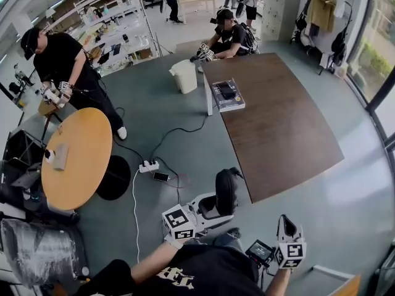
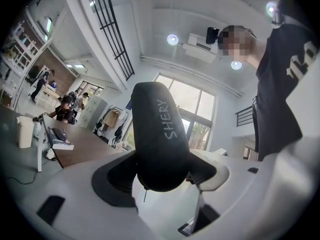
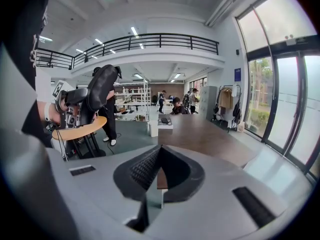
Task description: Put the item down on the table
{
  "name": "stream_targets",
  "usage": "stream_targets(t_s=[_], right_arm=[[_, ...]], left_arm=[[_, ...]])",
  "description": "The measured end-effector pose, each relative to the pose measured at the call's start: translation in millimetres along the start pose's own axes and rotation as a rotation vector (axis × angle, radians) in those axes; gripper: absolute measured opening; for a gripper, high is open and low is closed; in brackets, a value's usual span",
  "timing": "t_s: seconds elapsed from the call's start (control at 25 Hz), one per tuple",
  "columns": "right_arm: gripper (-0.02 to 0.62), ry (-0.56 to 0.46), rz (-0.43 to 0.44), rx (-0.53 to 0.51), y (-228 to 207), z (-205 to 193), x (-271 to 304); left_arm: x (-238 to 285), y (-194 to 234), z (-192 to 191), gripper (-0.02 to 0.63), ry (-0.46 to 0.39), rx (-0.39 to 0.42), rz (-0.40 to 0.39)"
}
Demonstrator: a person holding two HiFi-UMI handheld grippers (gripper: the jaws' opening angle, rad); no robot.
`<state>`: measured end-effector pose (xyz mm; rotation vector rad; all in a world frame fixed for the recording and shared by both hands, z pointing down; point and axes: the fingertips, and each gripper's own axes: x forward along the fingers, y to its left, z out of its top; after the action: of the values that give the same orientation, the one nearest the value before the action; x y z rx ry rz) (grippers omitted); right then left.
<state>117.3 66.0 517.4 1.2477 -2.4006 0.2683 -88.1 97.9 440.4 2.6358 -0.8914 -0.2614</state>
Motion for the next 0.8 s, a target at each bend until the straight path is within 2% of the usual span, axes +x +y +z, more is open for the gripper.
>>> stream_targets(t_s=[0.32, 0.44, 0.8], right_arm=[[-0.012, -0.035, -0.032, 0.009, -61, 9, -4], [-0.012, -0.037, -0.044, 0.021, -68, -1, -3], [-0.012, -0.016, -0.016, 0.059, -122, -17, -18]], left_arm=[[51, -3, 5, 0.322, -0.009, 0.011, -0.004], [57, 1, -4, 0.322, -0.005, 0.015, -0.009], [105, -13, -9, 0.322, 0.023, 0.017, 0.008]])
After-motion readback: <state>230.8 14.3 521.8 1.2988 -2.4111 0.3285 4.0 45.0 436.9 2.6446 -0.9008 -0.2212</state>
